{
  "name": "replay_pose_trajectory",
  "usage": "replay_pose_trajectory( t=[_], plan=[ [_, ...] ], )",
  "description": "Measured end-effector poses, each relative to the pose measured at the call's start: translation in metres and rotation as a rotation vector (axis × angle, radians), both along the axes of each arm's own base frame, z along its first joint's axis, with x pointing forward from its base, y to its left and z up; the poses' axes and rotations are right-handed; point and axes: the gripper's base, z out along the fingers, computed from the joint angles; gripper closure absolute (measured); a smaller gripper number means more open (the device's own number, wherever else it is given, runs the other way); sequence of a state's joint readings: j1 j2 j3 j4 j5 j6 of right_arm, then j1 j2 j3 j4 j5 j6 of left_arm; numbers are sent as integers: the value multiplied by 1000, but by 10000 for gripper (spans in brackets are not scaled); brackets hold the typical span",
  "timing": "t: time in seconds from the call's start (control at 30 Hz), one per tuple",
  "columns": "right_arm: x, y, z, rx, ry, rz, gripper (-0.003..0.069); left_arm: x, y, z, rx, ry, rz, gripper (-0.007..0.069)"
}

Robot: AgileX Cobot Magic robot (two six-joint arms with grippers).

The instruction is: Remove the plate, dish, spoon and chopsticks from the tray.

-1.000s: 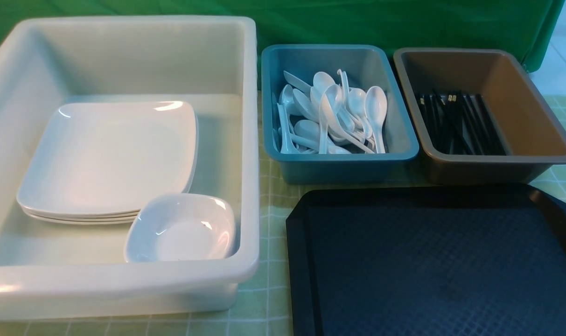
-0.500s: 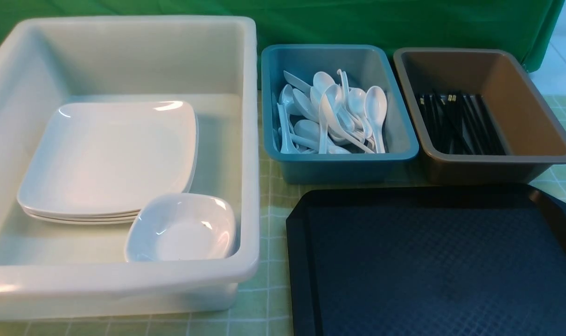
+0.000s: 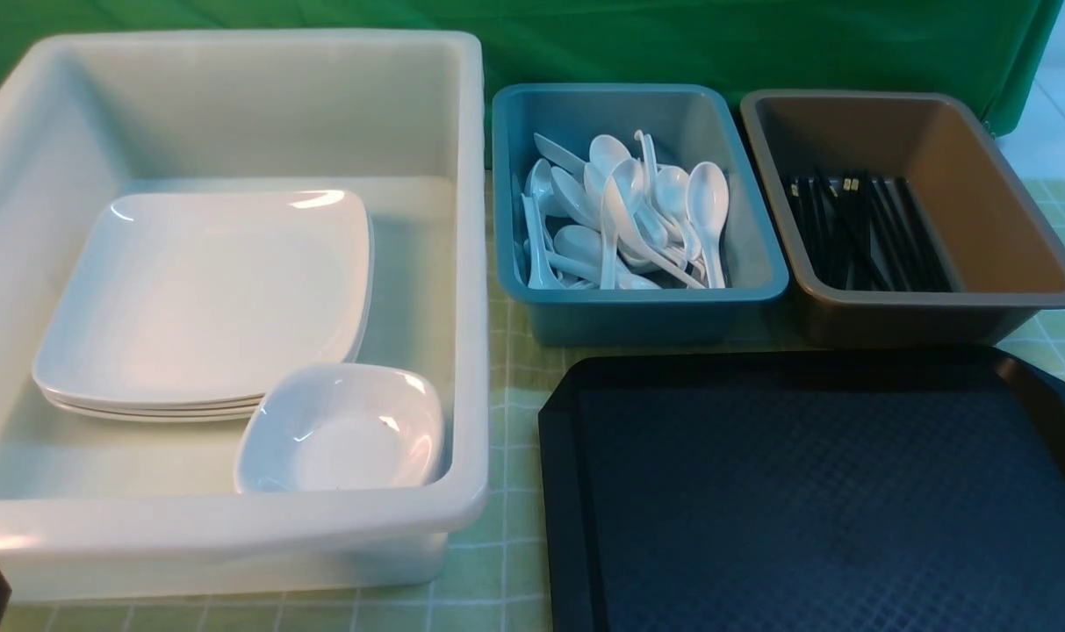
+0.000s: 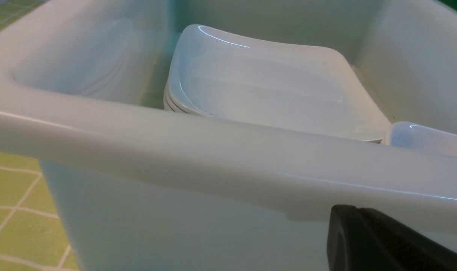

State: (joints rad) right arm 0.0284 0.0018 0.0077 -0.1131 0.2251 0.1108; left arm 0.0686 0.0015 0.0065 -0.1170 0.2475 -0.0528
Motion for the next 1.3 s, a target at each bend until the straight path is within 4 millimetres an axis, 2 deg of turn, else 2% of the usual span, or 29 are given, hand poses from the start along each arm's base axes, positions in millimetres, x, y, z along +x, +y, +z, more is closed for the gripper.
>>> replay_pose_trajectory(
  t=[0.73,1.3],
  plan=[
    [0,0,0,0,0,0,418,0,1,0,91,4,0,636],
    [0,0,0,0,0,0,418,0,1,0,96,3,-1,635]
  ],
)
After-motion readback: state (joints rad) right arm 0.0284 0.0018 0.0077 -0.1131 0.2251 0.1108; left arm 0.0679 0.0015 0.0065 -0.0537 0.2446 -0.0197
